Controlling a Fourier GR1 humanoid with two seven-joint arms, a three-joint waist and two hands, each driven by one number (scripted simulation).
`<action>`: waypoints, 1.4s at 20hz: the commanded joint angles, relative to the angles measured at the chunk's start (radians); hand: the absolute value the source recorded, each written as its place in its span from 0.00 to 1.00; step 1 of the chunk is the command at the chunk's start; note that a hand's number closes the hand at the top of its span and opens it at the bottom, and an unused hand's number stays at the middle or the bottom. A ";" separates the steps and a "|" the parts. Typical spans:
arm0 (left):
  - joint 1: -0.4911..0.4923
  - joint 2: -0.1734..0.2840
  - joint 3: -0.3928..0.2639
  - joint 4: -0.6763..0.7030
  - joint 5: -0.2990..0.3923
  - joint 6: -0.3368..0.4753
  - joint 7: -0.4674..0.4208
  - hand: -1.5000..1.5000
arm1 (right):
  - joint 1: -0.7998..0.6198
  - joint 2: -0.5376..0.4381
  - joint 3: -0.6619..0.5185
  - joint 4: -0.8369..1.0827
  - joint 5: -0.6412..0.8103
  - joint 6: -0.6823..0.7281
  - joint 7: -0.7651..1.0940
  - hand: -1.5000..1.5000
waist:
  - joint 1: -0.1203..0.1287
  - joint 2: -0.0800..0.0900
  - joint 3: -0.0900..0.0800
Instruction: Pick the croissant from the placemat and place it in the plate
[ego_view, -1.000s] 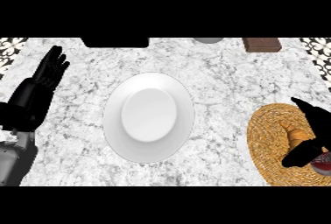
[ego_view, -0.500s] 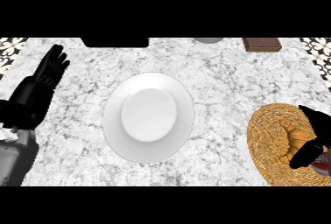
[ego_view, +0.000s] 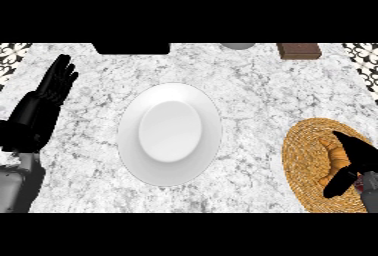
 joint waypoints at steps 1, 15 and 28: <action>-0.033 0.002 0.045 0.019 -0.012 -0.046 0.006 0.50 | -0.005 0.034 -0.021 0.082 0.054 -0.005 -0.042 0.00 | -0.001 0.000 0.000; -0.023 -0.042 0.063 0.054 -0.042 -0.072 -0.017 0.50 | 0.000 0.041 -0.003 0.155 0.314 -0.344 -0.260 1.00 | -0.004 0.001 0.000; -0.024 -0.039 0.088 -0.011 -0.055 -0.072 0.071 0.50 | 0.289 -0.050 -0.017 -0.356 0.303 -0.389 -0.427 1.00 | -0.020 -0.004 -0.001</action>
